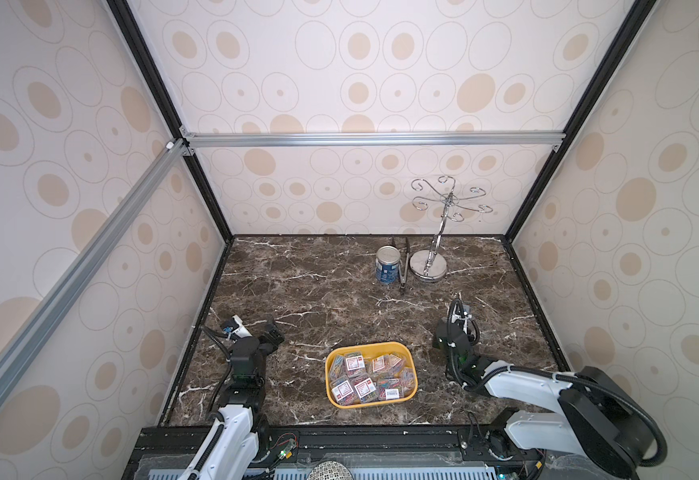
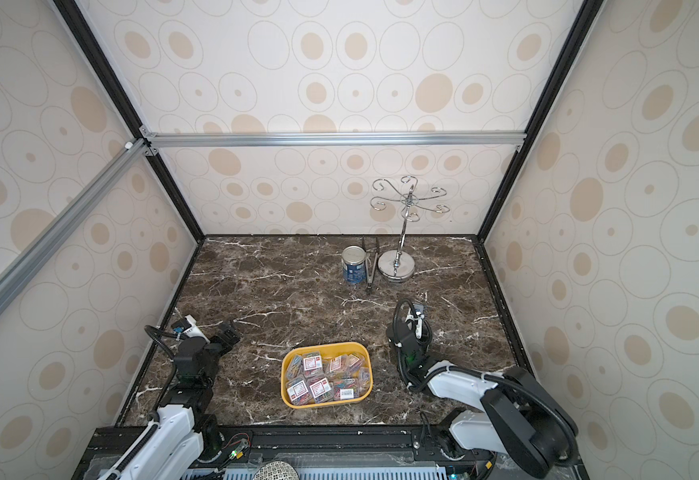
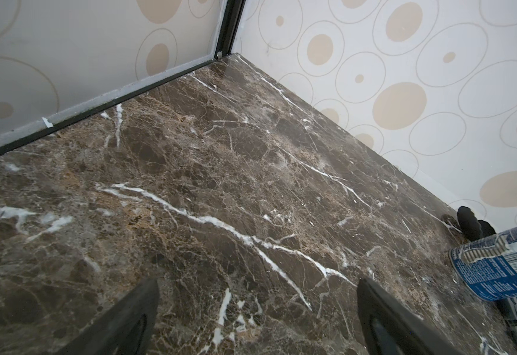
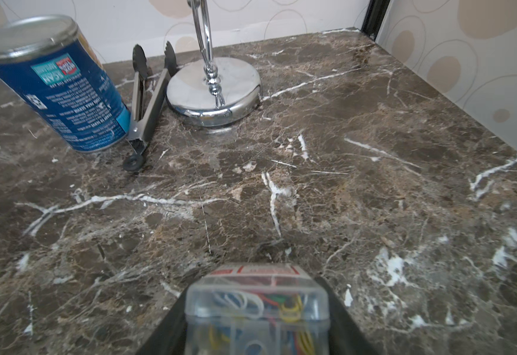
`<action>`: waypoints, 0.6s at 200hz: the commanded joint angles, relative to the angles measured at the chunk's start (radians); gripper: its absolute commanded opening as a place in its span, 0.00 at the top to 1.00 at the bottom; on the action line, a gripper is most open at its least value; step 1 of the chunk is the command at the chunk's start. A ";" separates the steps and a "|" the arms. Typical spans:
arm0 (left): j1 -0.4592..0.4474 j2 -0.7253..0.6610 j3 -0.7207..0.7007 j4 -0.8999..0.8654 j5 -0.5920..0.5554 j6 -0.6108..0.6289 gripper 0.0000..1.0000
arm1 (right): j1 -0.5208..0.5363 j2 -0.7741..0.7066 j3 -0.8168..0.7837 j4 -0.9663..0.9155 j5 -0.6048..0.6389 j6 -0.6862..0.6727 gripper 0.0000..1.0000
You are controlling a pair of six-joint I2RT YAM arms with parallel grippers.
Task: Take the paper clips out of the storage box
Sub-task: Place the boxed paper clips at the center of the board.
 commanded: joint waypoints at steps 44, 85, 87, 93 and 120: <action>-0.003 0.008 0.008 0.007 -0.015 -0.014 0.00 | -0.062 0.254 0.082 0.229 -0.040 -0.027 0.59; -0.003 0.013 0.010 0.003 -0.018 -0.016 0.00 | -0.066 0.365 0.107 0.253 -0.059 -0.011 0.59; -0.003 0.012 0.010 0.004 -0.018 -0.016 0.00 | -0.067 0.366 0.106 0.254 -0.059 -0.009 0.59; -0.003 0.012 0.010 0.003 -0.018 -0.015 0.00 | -0.067 0.364 0.105 0.248 -0.054 -0.007 0.58; -0.003 0.013 0.010 0.004 -0.018 -0.016 0.00 | -0.068 0.328 0.108 0.167 -0.044 0.023 0.48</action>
